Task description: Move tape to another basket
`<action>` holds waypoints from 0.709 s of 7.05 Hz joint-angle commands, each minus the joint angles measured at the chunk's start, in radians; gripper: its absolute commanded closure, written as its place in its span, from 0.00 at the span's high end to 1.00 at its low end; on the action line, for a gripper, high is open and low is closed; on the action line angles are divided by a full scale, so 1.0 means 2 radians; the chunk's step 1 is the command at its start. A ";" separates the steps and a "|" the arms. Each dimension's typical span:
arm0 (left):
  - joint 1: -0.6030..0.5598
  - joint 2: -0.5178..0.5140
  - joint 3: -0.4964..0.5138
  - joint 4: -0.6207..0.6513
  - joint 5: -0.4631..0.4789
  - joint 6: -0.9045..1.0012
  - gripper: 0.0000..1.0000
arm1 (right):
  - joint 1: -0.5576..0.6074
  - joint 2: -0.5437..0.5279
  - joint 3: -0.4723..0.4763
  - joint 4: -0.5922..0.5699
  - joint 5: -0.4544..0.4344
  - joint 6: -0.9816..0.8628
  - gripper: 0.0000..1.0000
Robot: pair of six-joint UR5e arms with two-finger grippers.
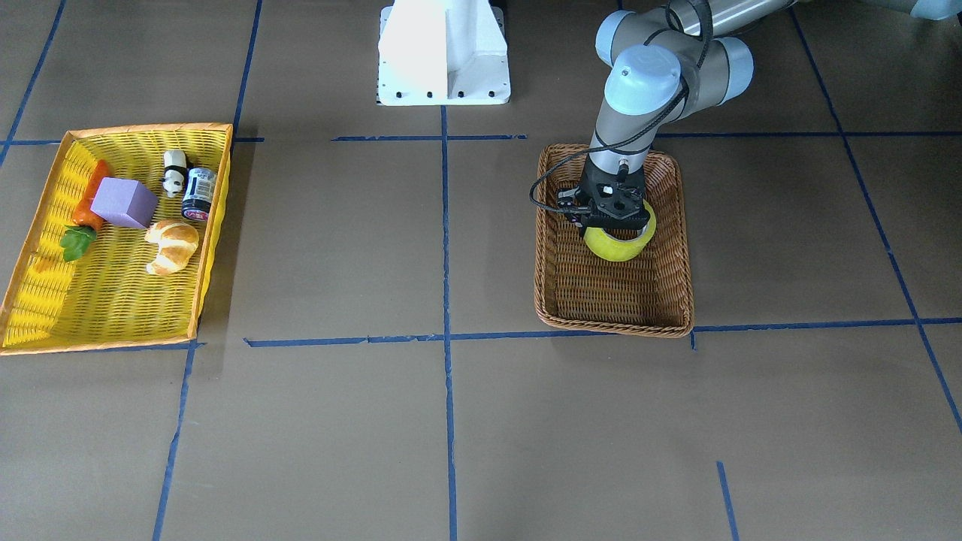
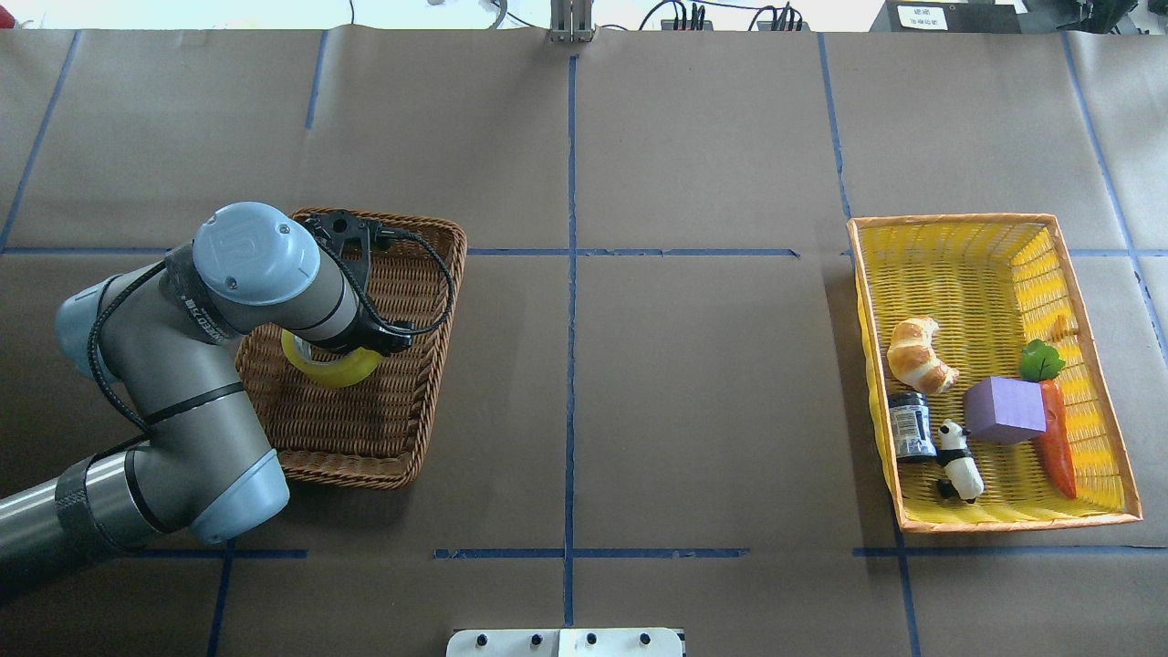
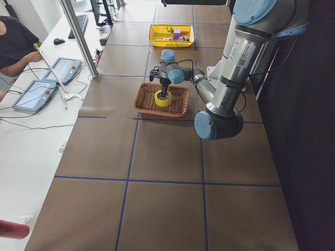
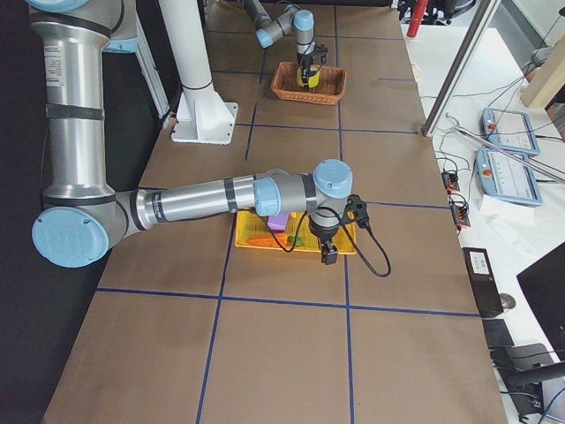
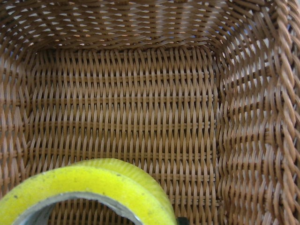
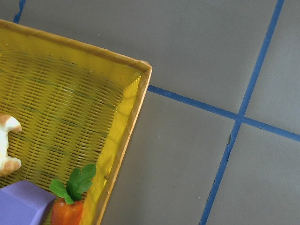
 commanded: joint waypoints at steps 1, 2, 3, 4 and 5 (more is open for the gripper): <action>0.001 0.000 0.002 -0.009 0.001 -0.001 1.00 | 0.006 0.001 0.001 0.000 -0.002 0.001 1.00; 0.000 0.005 -0.006 -0.008 0.001 0.000 1.00 | 0.006 0.002 0.001 0.001 -0.003 0.000 1.00; -0.005 0.006 -0.012 -0.007 0.002 0.001 1.00 | 0.013 0.013 0.001 0.002 -0.013 0.001 1.00; -0.016 0.006 -0.028 0.000 -0.002 0.001 1.00 | 0.022 0.002 0.001 0.001 -0.012 -0.004 1.00; -0.038 0.009 -0.041 0.027 -0.019 0.016 1.00 | 0.027 -0.017 0.000 0.001 -0.013 -0.004 1.00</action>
